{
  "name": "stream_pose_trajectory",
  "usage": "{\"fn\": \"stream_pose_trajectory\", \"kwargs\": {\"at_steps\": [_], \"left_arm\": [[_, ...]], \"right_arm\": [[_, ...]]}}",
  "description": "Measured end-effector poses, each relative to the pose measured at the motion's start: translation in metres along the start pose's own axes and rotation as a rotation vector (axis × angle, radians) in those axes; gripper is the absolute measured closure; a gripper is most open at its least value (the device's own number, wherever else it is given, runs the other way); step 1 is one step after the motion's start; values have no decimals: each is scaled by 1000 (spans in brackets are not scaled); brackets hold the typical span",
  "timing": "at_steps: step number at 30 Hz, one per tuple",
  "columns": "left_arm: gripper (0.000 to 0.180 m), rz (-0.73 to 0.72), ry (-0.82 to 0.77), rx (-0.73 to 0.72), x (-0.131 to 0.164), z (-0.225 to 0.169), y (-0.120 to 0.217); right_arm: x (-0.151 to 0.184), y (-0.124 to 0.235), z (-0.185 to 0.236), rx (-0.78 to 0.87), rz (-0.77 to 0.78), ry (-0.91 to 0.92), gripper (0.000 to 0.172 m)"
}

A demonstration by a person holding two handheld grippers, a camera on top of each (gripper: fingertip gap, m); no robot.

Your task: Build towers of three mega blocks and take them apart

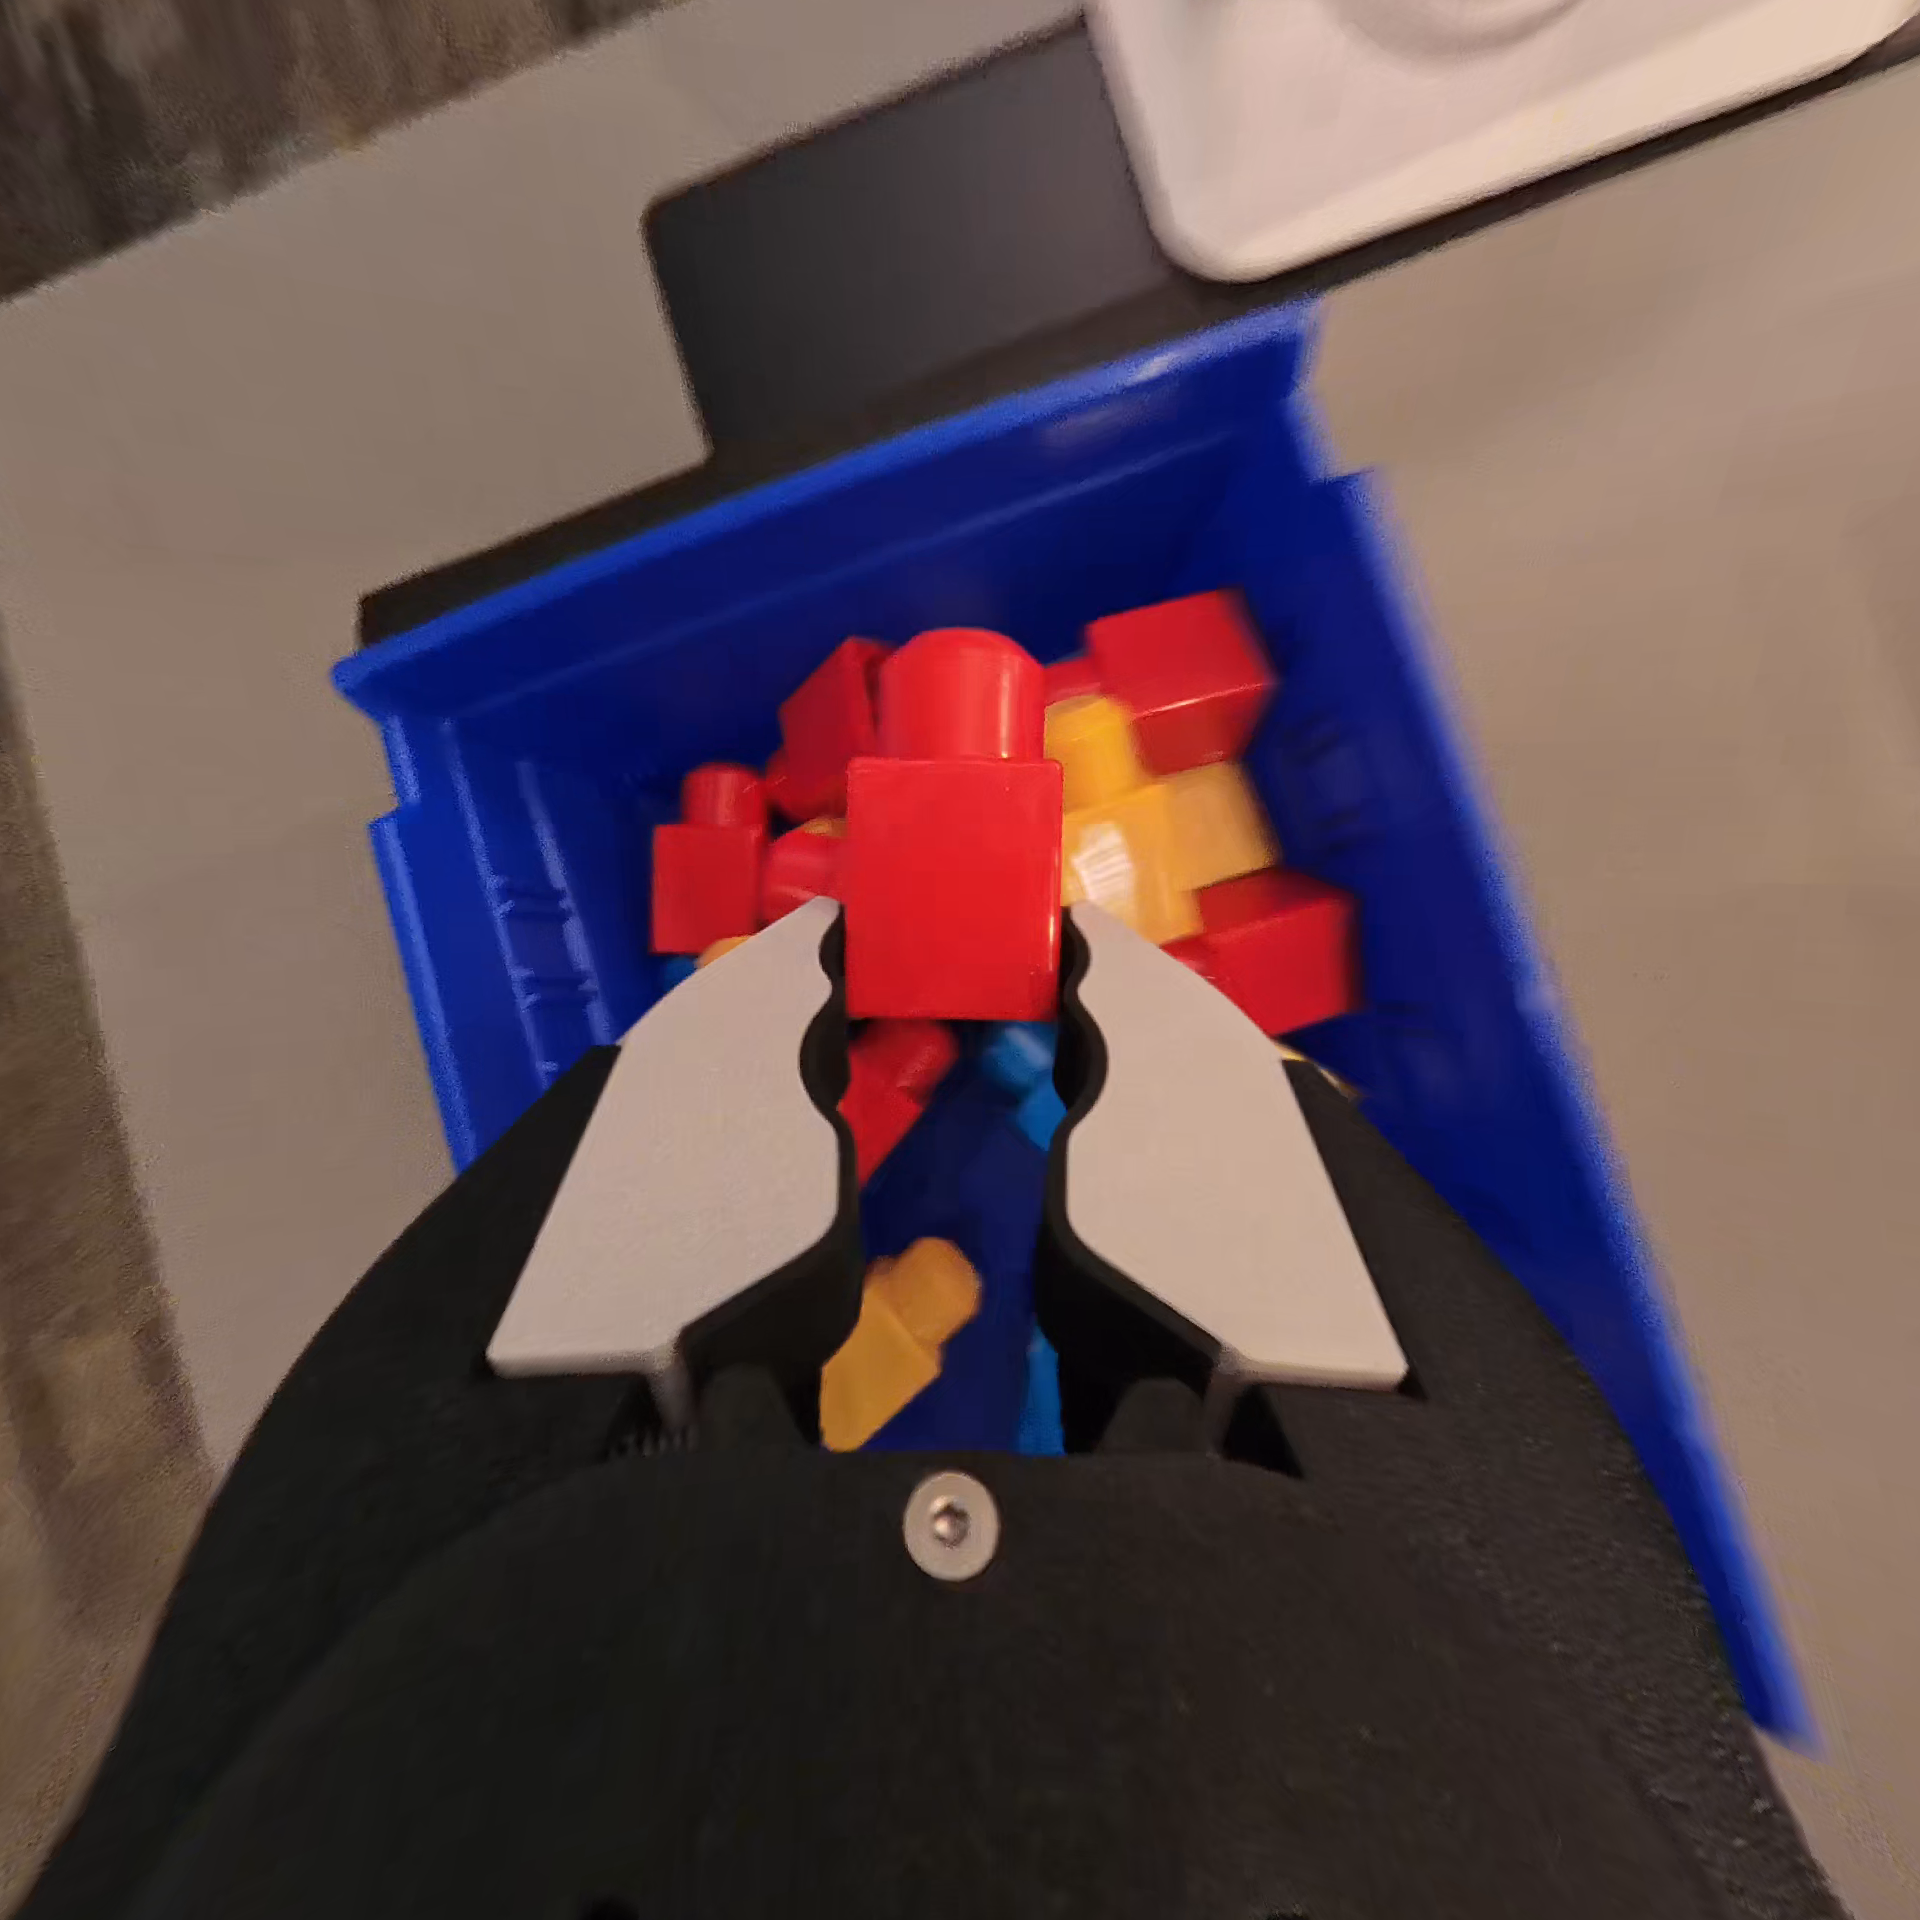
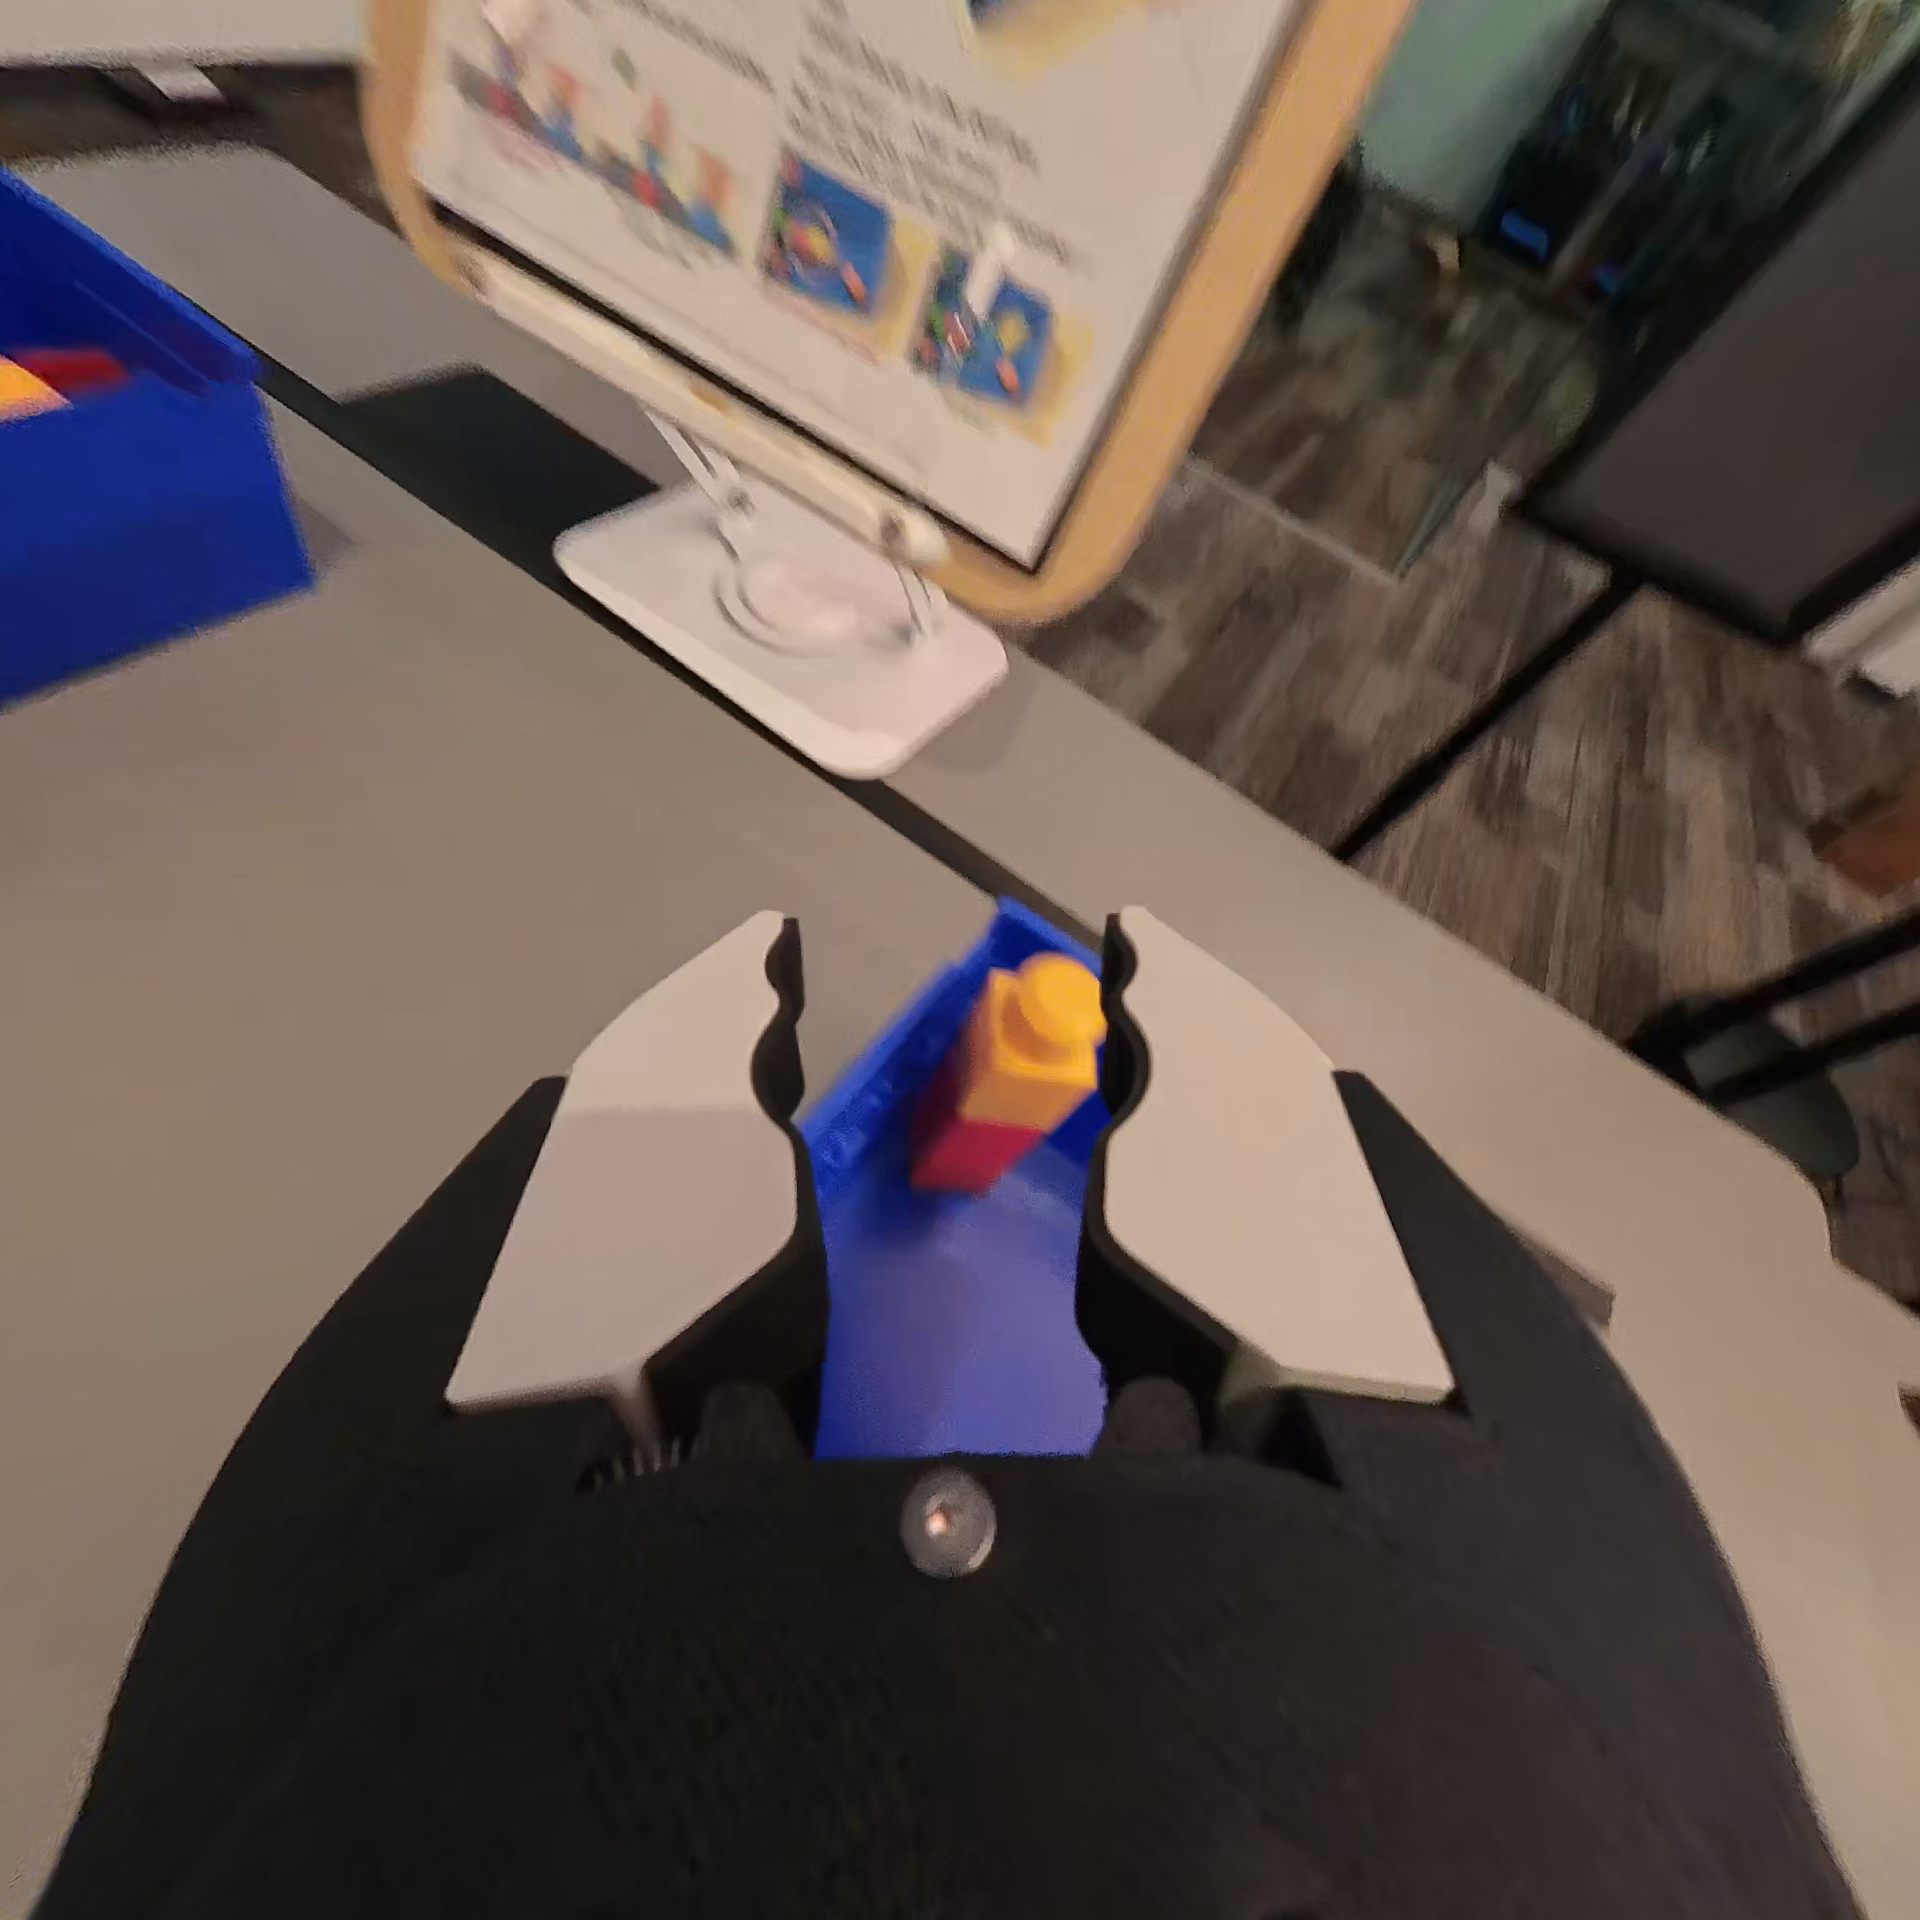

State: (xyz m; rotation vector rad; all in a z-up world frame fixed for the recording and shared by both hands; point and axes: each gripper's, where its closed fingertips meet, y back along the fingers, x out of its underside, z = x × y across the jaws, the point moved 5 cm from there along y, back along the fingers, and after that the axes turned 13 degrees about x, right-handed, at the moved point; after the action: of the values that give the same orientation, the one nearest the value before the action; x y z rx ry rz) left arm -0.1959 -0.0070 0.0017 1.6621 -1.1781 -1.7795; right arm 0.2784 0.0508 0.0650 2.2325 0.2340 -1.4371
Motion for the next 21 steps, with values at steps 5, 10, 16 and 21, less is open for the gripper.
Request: {"fn": "stream_pose_trajectory", "kwargs": {"at_steps": [5,10,16,21], "left_arm": [[144,-390,-129,854,-36,-122,71],[145,-341,-358,1162,-30,-204,85],[145,-281,-559,1142,-19,-243,77],[127,-250,-592,990,-18,-226,72]], "right_arm": [[-76,44,99,-338,-480,38,108],[-98,80,174,-637,-674,-5,106],[-97,69,181,-848,-510,-291,120],[-89,62,184,-907,-421,-264,142]]}}
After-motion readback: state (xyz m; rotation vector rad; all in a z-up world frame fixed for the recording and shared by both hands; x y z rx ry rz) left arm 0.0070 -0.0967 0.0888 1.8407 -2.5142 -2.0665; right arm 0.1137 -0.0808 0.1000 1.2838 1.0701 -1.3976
